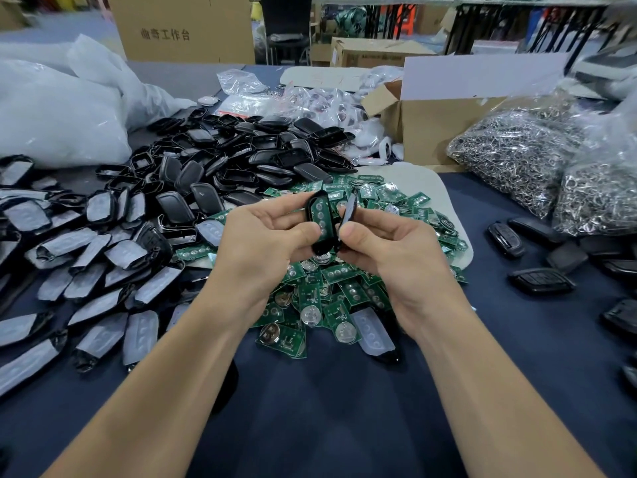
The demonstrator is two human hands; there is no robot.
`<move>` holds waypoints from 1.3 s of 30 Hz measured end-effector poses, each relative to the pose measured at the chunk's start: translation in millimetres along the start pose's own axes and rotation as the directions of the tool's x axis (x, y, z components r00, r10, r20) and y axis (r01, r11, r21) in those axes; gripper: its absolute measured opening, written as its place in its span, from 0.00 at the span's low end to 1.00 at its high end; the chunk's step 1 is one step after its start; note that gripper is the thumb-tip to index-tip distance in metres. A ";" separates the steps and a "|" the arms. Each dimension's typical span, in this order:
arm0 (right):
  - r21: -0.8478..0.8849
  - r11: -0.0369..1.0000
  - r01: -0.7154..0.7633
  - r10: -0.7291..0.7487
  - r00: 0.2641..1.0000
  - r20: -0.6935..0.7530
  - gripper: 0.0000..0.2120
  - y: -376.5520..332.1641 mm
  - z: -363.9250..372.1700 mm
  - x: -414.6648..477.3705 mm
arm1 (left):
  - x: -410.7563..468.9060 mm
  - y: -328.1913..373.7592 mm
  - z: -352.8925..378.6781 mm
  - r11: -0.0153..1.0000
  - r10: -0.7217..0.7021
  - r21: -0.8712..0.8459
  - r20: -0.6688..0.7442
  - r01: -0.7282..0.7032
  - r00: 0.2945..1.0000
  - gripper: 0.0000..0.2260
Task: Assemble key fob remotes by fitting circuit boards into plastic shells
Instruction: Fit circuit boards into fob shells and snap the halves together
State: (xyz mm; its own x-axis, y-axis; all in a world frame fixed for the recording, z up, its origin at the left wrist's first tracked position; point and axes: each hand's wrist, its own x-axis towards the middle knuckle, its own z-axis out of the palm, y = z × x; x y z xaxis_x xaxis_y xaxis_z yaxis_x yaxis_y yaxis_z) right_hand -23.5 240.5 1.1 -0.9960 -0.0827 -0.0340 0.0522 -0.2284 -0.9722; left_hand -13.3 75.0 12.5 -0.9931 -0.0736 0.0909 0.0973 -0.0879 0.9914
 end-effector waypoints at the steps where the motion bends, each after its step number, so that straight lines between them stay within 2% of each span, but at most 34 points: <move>1: 0.001 1.000 -0.006 0.006 1.000 0.001 0.09 0.2 -0.5 0.2 | 0.0 0.1 -0.2 1.000 -0.002 -0.007 -0.002 0.002 1.000 0.17; 8: -0.011 1.000 -0.008 0.008 1.000 0.006 0.08 0.4 -2.1 -0.3 | -0.3 -1.2 0.9 1.000 -0.016 -0.023 -0.007 0.016 1.000 0.16; 15: -0.131 0.989 0.064 -0.063 0.998 0.008 0.09 2.1 -0.8 -1.7 | -1.8 -4.2 3.1 1.000 0.006 0.027 0.012 -0.007 1.000 0.17; 19: -0.184 0.979 0.087 -0.089 0.996 0.000 0.09 3.6 -1.1 -1.9 | -2.3 -5.0 1.2 0.998 0.004 0.065 0.064 -0.008 0.998 0.16; 22: -0.243 0.966 0.085 -0.105 0.992 -0.068 0.10 5.0 -1.0 -0.3 | -3.1 -6.0 2.9 0.997 -0.027 0.081 0.116 0.018 0.993 0.17; 27: -0.417 0.898 0.139 -0.221 0.963 -0.156 0.11 7.6 2.8 -0.9 | -7.4 -12.1 12.2 0.998 0.015 0.065 0.079 -0.020 0.997 0.21; 31: -0.522 0.826 0.210 -0.318 0.940 -0.125 0.11 4.1 2.3 -2.0 | -7.6 -16.9 15.8 0.999 0.045 0.028 0.041 -0.047 0.998 0.21; 36: -0.610 0.747 0.263 -0.396 0.914 -0.092 0.08 0.5 6.3 -6.7 | -6.3 -16.4 16.4 0.999 -0.015 -0.045 0.068 0.018 0.998 0.23; 39: -0.664 0.694 0.277 -0.452 0.886 -0.103 0.05 1.2 12.1 -9.7 | -6.6 -15.3 19.3 0.991 -0.045 -0.120 0.081 0.055 0.996 0.19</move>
State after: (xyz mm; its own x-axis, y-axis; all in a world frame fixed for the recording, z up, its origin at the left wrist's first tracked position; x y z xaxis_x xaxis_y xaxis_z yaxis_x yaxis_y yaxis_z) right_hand -12.9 229.3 3.1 -0.9135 0.1295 0.3858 -0.2884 0.4628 -0.8382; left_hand -9.5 96.0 -1.4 -0.9985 0.0107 0.0534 0.0500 -0.2108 0.9763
